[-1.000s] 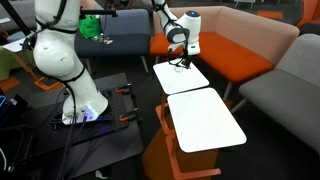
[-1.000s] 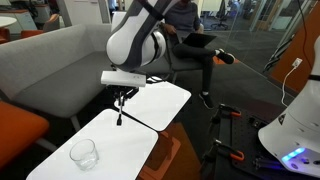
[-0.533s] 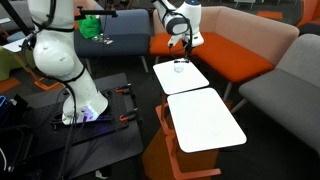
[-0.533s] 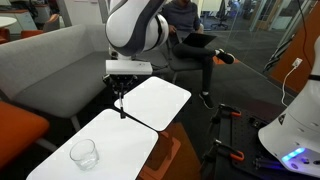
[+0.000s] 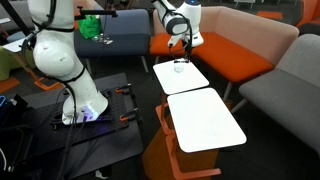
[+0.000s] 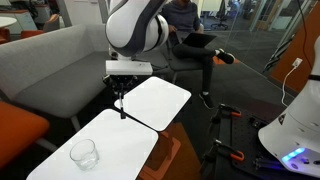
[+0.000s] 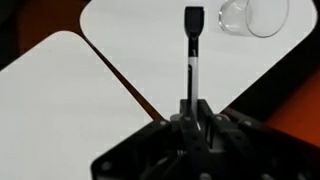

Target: Place the marker in the glass cup

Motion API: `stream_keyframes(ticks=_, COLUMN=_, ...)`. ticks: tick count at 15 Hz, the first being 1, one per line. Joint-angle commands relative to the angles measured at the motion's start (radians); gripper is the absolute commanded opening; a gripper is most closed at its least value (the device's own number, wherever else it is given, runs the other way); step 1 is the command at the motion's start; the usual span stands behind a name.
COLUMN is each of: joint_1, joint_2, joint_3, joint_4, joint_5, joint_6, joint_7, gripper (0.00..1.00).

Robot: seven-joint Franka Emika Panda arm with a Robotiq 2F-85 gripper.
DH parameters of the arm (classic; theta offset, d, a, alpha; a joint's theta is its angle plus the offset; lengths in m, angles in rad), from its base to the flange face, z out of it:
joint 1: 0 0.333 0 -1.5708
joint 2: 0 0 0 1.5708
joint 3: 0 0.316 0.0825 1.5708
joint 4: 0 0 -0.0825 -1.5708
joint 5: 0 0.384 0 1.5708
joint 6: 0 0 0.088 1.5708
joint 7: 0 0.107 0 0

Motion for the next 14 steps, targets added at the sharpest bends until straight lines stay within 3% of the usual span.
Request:
stream_keyframes(ticks=1, joint_1=0.01, joint_2=0.028, joint_3=0.0, joint_4=0.007, joint_5=-0.053, joint_6=0.091, joint_7=-0.094, gripper=0.03)
stream_keyframes(ticks=4, joint_1=-0.023, joint_2=0.07, joint_3=0.054, joint_4=0.022, joint_5=-0.035, joint_6=0.208, joint_7=-0.243, gripper=0.03)
stream_keyframes(ticks=7, joint_1=-0.086, joint_2=0.126, joint_3=0.148, joint_4=0.057, joint_5=-0.012, joint_6=0.311, joint_7=-0.411, gripper=0.03)
stream_keyframes(ticks=14, joint_1=-0.322, joint_2=0.269, joint_3=0.462, joint_4=0.177, joint_5=-0.054, joint_6=0.405, joint_7=-0.794, gripper=0.03)
